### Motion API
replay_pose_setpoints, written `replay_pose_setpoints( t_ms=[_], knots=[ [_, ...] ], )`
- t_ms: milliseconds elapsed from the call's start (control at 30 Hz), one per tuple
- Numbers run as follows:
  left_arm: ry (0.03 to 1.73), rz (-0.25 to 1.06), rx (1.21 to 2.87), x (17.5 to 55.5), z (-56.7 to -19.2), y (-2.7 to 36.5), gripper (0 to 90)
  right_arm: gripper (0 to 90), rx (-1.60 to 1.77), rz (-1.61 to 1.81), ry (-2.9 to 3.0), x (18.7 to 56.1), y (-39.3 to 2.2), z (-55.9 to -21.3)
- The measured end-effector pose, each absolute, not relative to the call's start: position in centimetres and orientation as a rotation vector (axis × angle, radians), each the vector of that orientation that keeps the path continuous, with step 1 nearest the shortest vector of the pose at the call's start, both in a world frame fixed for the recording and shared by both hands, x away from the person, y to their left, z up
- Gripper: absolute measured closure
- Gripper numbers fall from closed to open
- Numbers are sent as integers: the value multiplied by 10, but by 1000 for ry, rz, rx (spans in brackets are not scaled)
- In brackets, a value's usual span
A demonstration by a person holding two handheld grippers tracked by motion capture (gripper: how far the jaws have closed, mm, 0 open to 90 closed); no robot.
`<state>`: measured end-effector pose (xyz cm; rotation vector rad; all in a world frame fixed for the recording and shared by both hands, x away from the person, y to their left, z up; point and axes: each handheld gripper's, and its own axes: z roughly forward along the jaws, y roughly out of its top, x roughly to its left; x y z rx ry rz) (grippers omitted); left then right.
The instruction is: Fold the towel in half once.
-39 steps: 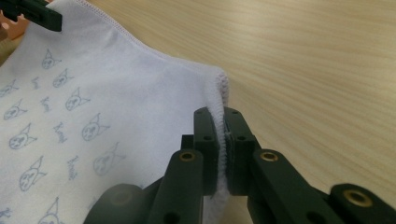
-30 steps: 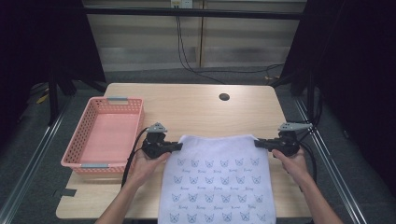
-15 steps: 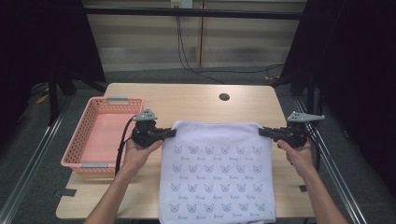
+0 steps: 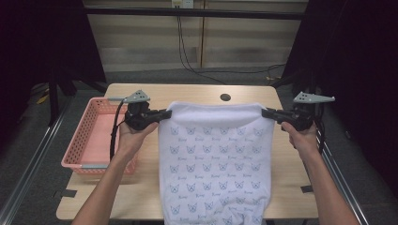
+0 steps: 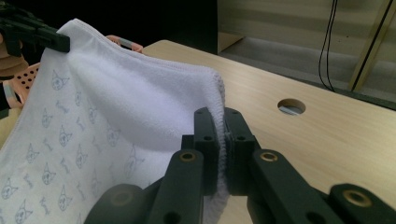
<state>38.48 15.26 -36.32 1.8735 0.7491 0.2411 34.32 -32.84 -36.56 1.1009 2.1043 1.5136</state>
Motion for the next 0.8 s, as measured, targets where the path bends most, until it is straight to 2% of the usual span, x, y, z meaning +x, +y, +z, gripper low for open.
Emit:
replay_pose_setpoints(
  t_ms=[533,800],
  knots=[
    [733,301,1809,414,-325,153,868,862,1041,1543,2023,375,-328,-312],
    [754,318,1772,436,-313,141,868,863,1074,1547,1981,395,-335,-303]
  ],
)
